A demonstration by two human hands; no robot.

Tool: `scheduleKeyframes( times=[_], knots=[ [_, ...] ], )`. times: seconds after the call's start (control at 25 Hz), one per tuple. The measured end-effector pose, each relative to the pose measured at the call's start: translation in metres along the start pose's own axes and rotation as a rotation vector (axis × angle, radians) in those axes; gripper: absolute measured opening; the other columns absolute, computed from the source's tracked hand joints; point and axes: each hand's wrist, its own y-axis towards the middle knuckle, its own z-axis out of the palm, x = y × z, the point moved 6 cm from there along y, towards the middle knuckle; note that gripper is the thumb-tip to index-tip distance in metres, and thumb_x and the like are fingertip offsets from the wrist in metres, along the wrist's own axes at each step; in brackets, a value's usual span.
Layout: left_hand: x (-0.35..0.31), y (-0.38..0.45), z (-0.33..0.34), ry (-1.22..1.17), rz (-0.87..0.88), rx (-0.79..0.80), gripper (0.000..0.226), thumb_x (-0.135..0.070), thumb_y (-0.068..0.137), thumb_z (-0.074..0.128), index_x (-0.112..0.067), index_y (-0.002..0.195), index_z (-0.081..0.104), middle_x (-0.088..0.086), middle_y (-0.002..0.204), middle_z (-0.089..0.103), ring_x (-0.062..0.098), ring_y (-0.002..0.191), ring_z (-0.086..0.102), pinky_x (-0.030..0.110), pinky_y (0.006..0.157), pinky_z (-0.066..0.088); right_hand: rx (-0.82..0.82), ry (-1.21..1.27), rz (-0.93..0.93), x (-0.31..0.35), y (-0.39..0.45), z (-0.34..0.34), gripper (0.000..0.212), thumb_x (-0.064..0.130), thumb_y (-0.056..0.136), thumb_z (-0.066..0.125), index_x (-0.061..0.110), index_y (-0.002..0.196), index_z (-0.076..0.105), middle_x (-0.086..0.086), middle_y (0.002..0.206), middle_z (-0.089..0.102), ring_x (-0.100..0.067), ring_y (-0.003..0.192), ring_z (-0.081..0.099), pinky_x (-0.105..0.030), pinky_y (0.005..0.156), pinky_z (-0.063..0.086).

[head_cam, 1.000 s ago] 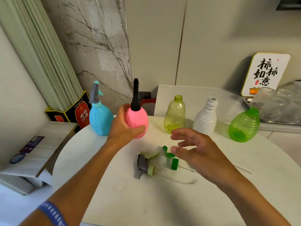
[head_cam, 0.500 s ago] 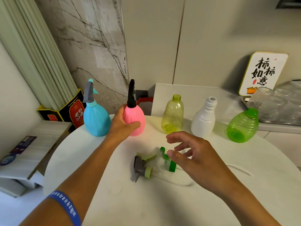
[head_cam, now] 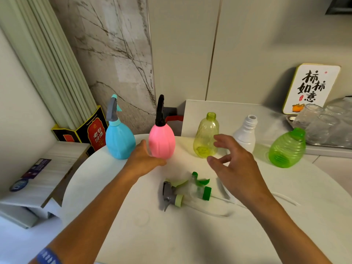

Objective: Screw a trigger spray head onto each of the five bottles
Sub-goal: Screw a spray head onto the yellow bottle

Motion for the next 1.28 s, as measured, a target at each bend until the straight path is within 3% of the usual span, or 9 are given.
scheduleKeyframes(
  times=[0.16,0.36,0.64,0.76,0.84,0.92,1.04,1.16,1.28],
  knots=[
    [-0.013,-0.041,-0.016,0.162,0.114,0.067,0.090,-0.047,0.075,0.075,-0.029,0.148,0.025,0.000,0.152,0.036,0.022,0.133,0.040,0.036,0.097,0.044,-0.124,0.031,0.084,-0.011,0.020,0.006,0.075,0.023,0.084,0.073,0.039,0.143,0.030,0.008,0.142,0.050,-0.021,0.090,0.067,-0.039,0.084,0.054],
    [-0.077,-0.089,-0.011,0.011,0.533,-0.020,0.079,-0.040,0.077,0.074,-0.045,0.142,0.029,-0.014,0.143,0.042,0.004,0.113,0.044,0.023,0.088,0.038,-0.221,0.129,0.162,-0.013,0.073,0.029,0.097,0.022,0.078,0.079,0.034,0.150,0.015,-0.002,0.154,0.039,-0.028,0.128,0.051,-0.036,0.092,0.045],
    [-0.079,-0.090,-0.016,0.005,0.560,0.000,0.076,-0.033,0.079,0.075,-0.040,0.142,0.033,-0.008,0.144,0.046,0.013,0.123,0.048,0.026,0.093,0.040,-0.062,-0.139,0.135,-0.019,0.091,0.047,0.058,0.036,0.085,0.071,0.016,0.132,0.044,-0.009,0.131,0.053,-0.033,0.113,0.056,-0.039,0.090,0.045],
    [-0.080,-0.095,-0.023,0.046,0.593,-0.038,0.081,-0.035,0.076,0.078,-0.037,0.143,0.033,-0.008,0.145,0.044,0.011,0.125,0.042,0.024,0.093,0.035,-0.196,0.071,0.031,0.007,0.058,0.018,0.055,0.038,0.078,0.078,0.022,0.123,0.051,0.002,0.120,0.060,-0.019,0.104,0.060,-0.036,0.085,0.051],
    [-0.086,-0.100,-0.019,0.045,0.639,0.005,0.097,-0.041,0.066,0.083,-0.037,0.145,0.027,-0.008,0.146,0.041,0.012,0.127,0.038,0.027,0.095,0.036,-0.173,0.349,-0.007,0.028,0.026,0.003,0.048,0.048,0.072,0.079,0.036,0.112,0.056,0.020,0.108,0.064,-0.001,0.078,0.063,-0.025,0.062,0.055],
    [-0.088,-0.107,-0.013,0.029,0.653,0.085,0.104,-0.048,0.057,0.087,-0.040,0.141,0.025,-0.011,0.136,0.046,0.013,0.119,0.046,0.031,0.087,0.048,-0.049,0.639,0.006,0.037,-0.007,0.003,0.043,0.049,0.071,0.080,0.039,0.108,0.061,0.018,0.107,0.068,-0.003,0.059,0.061,-0.024,0.050,0.052],
    [-0.080,-0.105,-0.017,0.178,0.637,0.049,0.097,-0.052,0.055,0.085,-0.038,0.133,0.031,-0.015,0.118,0.050,0.011,0.103,0.052,0.025,0.073,0.050,0.111,0.898,0.120,0.025,-0.030,0.012,0.042,0.027,0.079,0.076,0.032,0.118,0.062,0.005,0.117,0.069,-0.015,0.072,0.068,-0.031,0.058,0.054],
    [-0.067,-0.096,-0.040,0.180,0.561,-0.085,0.097,-0.040,0.052,0.088,-0.034,0.133,0.034,-0.012,0.119,0.048,0.014,0.105,0.050,0.031,0.075,0.053,0.083,0.474,0.113,0.011,-0.036,0.022,0.049,0.013,0.086,0.068,0.032,0.129,0.053,0.007,0.123,0.064,-0.020,0.090,0.065,-0.034,0.073,0.053],
    [-0.065,-0.097,-0.053,0.050,0.609,-0.166,0.100,-0.029,0.052,0.090,-0.036,0.135,0.034,-0.017,0.119,0.044,0.009,0.106,0.046,0.020,0.073,0.047,0.143,-0.359,-0.373,0.023,-0.053,0.058,0.050,0.019,0.087,0.060,0.025,0.136,0.048,0.003,0.124,0.062,-0.025,0.102,0.055,-0.039,0.082,0.048]
  ],
)
